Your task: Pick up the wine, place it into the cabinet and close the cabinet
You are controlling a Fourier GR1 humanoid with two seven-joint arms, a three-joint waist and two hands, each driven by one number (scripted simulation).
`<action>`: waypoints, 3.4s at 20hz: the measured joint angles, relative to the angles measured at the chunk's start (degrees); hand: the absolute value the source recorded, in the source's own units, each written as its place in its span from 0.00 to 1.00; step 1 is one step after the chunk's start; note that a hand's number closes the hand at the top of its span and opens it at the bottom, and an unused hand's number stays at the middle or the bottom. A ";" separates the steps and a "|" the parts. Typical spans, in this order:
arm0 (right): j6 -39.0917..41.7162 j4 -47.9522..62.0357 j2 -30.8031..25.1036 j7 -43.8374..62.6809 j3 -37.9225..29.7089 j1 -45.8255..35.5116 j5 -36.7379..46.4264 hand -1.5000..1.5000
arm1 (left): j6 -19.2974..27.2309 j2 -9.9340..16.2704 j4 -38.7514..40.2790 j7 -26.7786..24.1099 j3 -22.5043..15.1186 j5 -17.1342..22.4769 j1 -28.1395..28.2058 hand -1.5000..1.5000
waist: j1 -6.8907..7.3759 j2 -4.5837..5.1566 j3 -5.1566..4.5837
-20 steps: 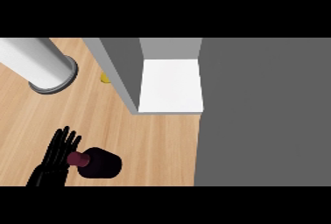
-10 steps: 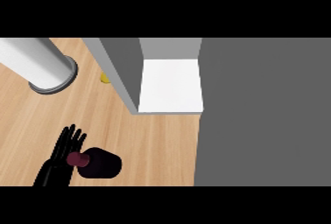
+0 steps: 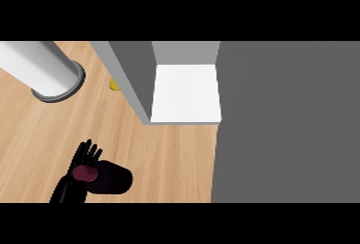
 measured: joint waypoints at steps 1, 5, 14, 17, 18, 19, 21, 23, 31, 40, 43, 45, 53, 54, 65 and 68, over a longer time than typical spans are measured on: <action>-0.09 0.01 -0.07 0.36 -0.27 -0.47 -0.05 0.00 | 0.00 0.01 0.65 -0.19 0.18 -0.03 -0.39 0.00 | 0.01 0.00 0.01; -0.33 -0.12 -0.16 1.50 -0.75 -1.15 -0.11 0.00 | -0.94 0.23 3.68 -1.70 0.53 -0.35 -1.27 0.00 | -0.03 -0.01 0.00; -0.99 -0.28 -0.19 3.82 -0.27 -3.22 0.05 0.00 | -1.68 -1.22 10.22 -5.34 0.65 -1.03 -4.61 0.00 | -0.10 -0.02 0.00; -0.72 -0.26 0.38 3.05 0.39 -2.25 0.20 0.00 | -1.94 -1.63 11.43 -5.44 0.85 -0.51 -5.84 0.00 | -0.09 -0.02 0.01; -0.53 -0.14 0.94 2.05 1.02 -1.40 0.36 0.00 | -2.25 -1.84 12.24 -5.58 0.92 -0.23 -6.42 1.00 | -0.07 -0.01 0.01; -0.46 -0.12 0.65 2.26 0.18 -1.82 0.28 0.00 | -2.97 -1.75 12.19 -5.67 1.00 0.28 -6.38 1.00 | -0.05 -0.01 0.01; -0.24 -0.03 0.72 2.15 0.25 -1.65 0.31 0.00 | -4.39 -1.87 13.31 -6.88 0.53 0.24 -6.69 1.00 | -0.03 -0.01 0.02; -0.18 -0.06 0.56 2.45 0.08 -1.84 0.33 0.00 | -6.31 -1.32 13.95 -7.39 0.24 0.47 -6.94 1.00 | -0.04 -0.04 0.05; -0.40 -0.13 1.08 2.59 0.33 -1.61 0.52 0.00 | -4.05 -1.02 14.60 -11.83 -3.15 -6.64 -8.39 1.00 | -0.15 -0.07 0.03; 0.29 0.21 1.91 0.57 1.12 -0.22 0.87 0.00 | 1.51 3.33 13.39 -13.01 4.34 -5.58 -10.38 1.00 | 0.05 -0.04 0.03; 0.91 0.13 1.51 0.12 0.26 0.17 0.84 0.00 | 3.42 3.65 12.76 -14.78 5.65 -5.93 -11.34 1.00 | 0.01 -0.04 0.02; 1.34 0.35 1.51 -0.15 0.03 0.30 0.78 0.00 | 5.53 2.86 9.67 -15.38 5.43 -6.70 -10.25 1.00 | 0.17 -0.06 0.04; 1.11 0.26 1.65 1.50 -0.50 -0.79 0.40 0.00 | 5.90 1.10 -5.24 -8.18 3.58 -3.32 -7.22 1.00 | 0.30 -0.14 0.06; 1.46 0.27 1.55 1.37 -0.81 -0.52 0.31 0.00 | 6.24 0.69 -7.05 -6.61 3.06 -2.99 -7.36 1.00 | 0.25 -0.13 0.06; 0.73 0.44 2.62 1.77 0.24 -1.25 0.38 0.00 | 13.36 -2.86 -25.04 11.02 -6.91 -5.38 -7.71 1.00 | 0.12 -0.08 0.05; 0.12 0.24 2.53 2.84 0.52 -1.88 0.48 0.00 | 16.11 -3.41 -26.90 14.17 -10.98 -6.18 -8.58 1.00 | 0.04 -0.07 0.04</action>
